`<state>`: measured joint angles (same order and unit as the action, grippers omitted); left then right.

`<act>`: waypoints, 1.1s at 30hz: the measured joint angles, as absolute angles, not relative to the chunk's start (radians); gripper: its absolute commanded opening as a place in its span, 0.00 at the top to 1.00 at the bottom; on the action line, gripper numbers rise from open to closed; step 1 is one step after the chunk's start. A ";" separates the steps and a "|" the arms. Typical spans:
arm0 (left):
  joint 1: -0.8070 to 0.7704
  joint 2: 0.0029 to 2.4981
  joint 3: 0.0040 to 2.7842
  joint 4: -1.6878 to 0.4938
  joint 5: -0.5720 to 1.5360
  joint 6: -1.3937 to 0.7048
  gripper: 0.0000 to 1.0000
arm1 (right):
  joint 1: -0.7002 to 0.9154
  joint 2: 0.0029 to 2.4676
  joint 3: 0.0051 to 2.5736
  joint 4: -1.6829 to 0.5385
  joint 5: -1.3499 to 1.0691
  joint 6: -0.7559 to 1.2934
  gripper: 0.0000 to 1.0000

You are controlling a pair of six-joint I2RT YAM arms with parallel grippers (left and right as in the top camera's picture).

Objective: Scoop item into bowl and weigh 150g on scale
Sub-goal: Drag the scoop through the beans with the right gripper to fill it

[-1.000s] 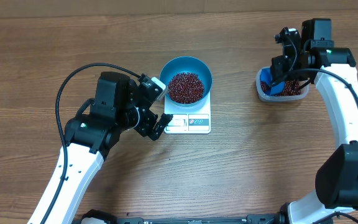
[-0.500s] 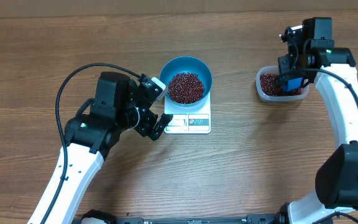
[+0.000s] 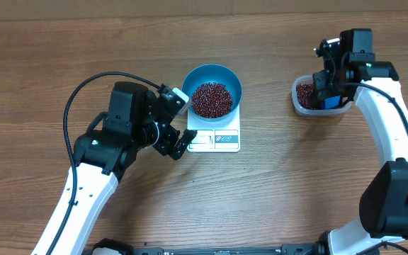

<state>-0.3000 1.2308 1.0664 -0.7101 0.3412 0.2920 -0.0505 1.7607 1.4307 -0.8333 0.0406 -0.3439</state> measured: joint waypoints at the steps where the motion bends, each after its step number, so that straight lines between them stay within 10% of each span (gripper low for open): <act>1: -0.300 1.231 1.066 -0.710 0.342 0.292 0.00 | -0.051 1.761 1.430 -0.833 0.036 -0.345 0.96; 33: -0.300 1.231 1.066 -0.710 0.342 0.292 0.01 | -0.129 1.761 1.430 -0.841 -0.245 -0.106 0.96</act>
<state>-0.3000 1.2308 1.0664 -0.7101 0.3416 0.2920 -0.1287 1.7607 1.4300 -0.8406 -0.2455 -0.1059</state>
